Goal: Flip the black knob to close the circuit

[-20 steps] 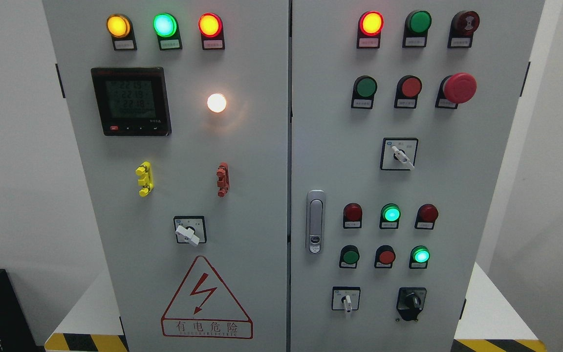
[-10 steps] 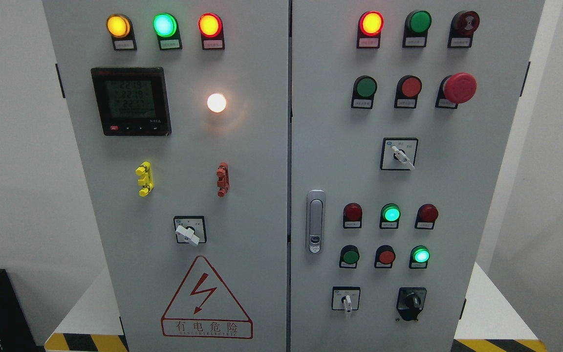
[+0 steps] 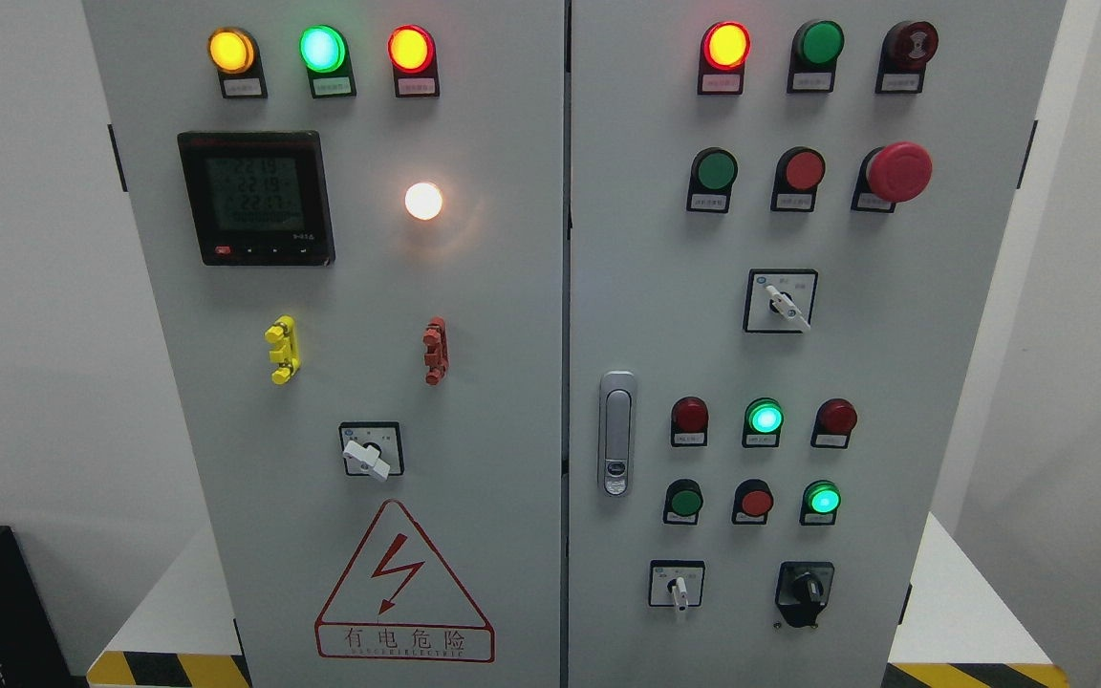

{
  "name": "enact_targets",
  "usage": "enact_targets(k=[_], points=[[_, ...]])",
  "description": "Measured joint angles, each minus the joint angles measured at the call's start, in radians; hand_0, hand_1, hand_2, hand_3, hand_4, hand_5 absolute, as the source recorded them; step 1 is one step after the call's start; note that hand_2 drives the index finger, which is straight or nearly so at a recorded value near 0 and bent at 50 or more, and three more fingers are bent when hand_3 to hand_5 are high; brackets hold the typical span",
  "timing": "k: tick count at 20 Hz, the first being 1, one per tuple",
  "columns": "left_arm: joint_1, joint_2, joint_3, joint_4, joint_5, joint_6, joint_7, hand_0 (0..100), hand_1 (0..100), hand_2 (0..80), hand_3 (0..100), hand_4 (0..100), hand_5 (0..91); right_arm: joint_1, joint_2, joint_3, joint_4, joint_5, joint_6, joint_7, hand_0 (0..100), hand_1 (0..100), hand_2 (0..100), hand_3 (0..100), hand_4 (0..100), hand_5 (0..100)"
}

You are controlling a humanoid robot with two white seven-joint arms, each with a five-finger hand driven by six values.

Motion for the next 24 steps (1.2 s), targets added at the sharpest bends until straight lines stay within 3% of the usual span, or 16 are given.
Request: enact_targets(k=[1,4,8,16,24], points=[[0.0,0.0,0.0,0.0,0.0,0.0,0.0,12,56,0.0,0,0,0.0,-0.005,-0.002,0.002,-0.02,0.043,0.0,-0.037,0,18,62,77,61,58],[0.0,0.0,0.0,0.0,0.0,0.0,0.0,12,56,0.0,0,0,0.0,-0.017,-0.007,0.006,-0.086,0.179,0.003,-0.119,0,20,71,86,69,69],[0.0,0.0,0.0,0.0,0.0,0.0,0.0,12,56,0.0,0,0,0.0,-0.022,-0.011,-0.005,-0.187,0.361,0.009,-0.152,0,21,76,90,73,74],[0.0,0.0,0.0,0.0,0.0,0.0,0.0,12,56,0.0,0,0,0.0,-0.027,0.014,-0.059,-0.412,0.677,0.073,-0.161,0,18,78,94,76,77],[0.0,0.0,0.0,0.0,0.0,0.0,0.001,12,56,0.0,0,0,0.0,-0.061,0.047,-0.105,-0.664,0.845,0.215,-0.108,0,10,79,94,77,79]])
